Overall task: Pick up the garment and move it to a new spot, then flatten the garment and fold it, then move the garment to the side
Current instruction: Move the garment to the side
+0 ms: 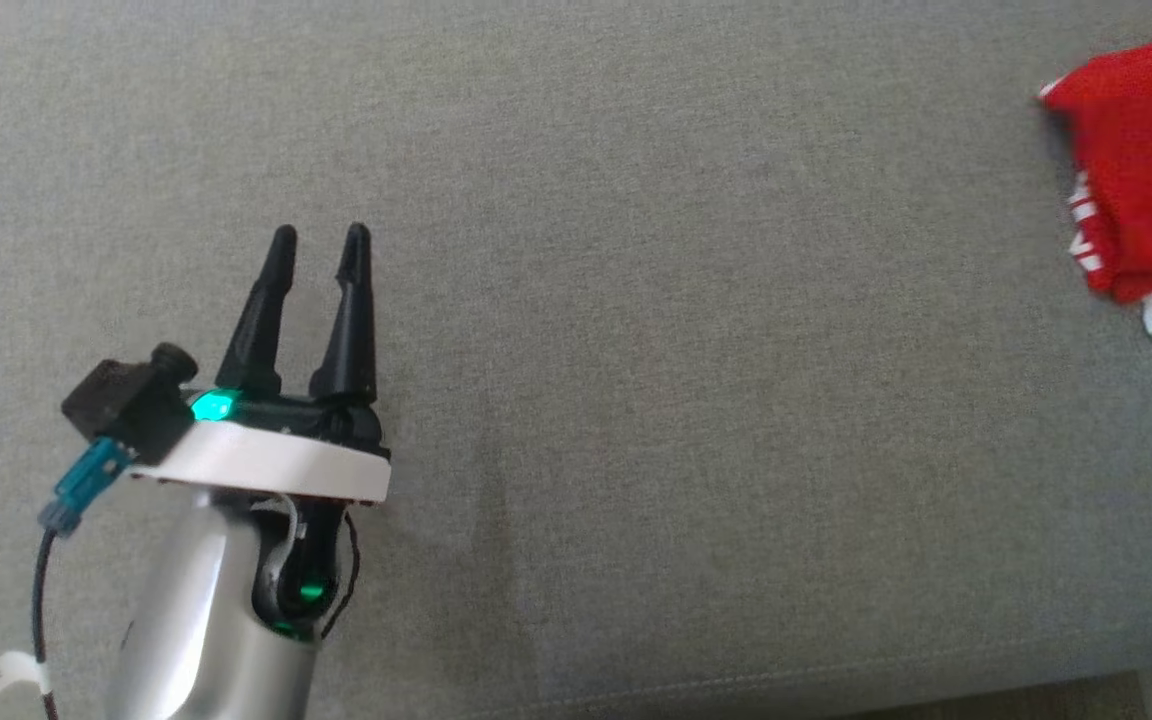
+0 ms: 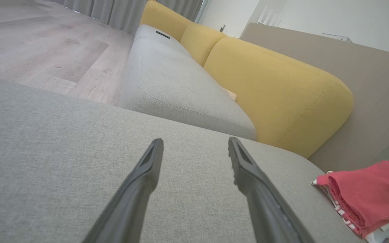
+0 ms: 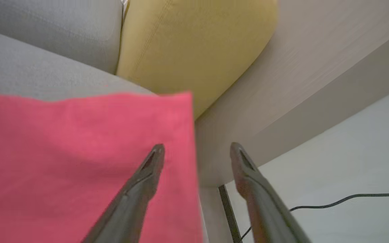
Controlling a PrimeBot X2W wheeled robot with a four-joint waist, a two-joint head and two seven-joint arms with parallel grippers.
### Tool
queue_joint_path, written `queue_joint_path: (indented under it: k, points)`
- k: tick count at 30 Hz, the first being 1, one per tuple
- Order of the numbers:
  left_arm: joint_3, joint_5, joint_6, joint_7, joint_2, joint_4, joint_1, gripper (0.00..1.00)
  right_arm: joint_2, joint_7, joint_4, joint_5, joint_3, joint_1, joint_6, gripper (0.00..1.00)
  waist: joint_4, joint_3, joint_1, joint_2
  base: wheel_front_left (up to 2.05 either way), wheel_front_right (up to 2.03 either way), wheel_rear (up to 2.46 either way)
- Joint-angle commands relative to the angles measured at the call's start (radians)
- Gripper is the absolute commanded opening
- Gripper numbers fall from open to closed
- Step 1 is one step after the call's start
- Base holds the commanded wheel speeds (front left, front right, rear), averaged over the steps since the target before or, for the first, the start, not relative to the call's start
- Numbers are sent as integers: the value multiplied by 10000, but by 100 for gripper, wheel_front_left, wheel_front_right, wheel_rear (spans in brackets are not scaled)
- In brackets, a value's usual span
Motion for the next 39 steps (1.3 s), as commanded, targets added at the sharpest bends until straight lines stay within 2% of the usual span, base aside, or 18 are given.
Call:
queue_joint_path:
  k: [1, 7, 12, 19, 26, 31, 39]
  points:
    - [353, 80, -32, -122, 74, -257, -224, 100, -207, -79, -470, -107, -27, 262, 65, 100, -24, -90, -1, 0, 0, 0, 0]
    - [369, 22, -49, -122, 74, -208, -126, 100, 445, -69, -1421, -134, 61, 436, 65, 100, -62, -586, -1, 0, 0, 0, 0]
    - [484, -83, -55, -122, 74, -267, 114, 100, 1324, -201, -2540, 317, 554, 775, 65, 100, -78, -1238, -1, 0, 0, 0, 0]
    - [832, -174, -18, -122, 74, -609, 576, 100, 3212, -482, -4468, 1405, 1427, 1569, 65, 100, -104, -2122, -1, 0, 0, 0, 0]
    - [894, -231, 126, -122, 74, -927, 1234, 100, 5006, -1471, -5347, 2174, 1861, 3031, 65, 100, 23, -2856, -1, 0, 0, 0, 0]
    - [847, -11, 233, -122, 74, -938, 1747, 100, 5444, -2255, -5124, 2360, 2065, 4117, 65, 100, 206, -3223, -1, 0, 0, 0, 0]
    - [700, 405, 410, -122, 74, -915, 2439, 100, 5494, -3055, -4558, 3170, 2157, 5154, 65, 100, 339, -3435, -1, 0, 0, 0, 0]
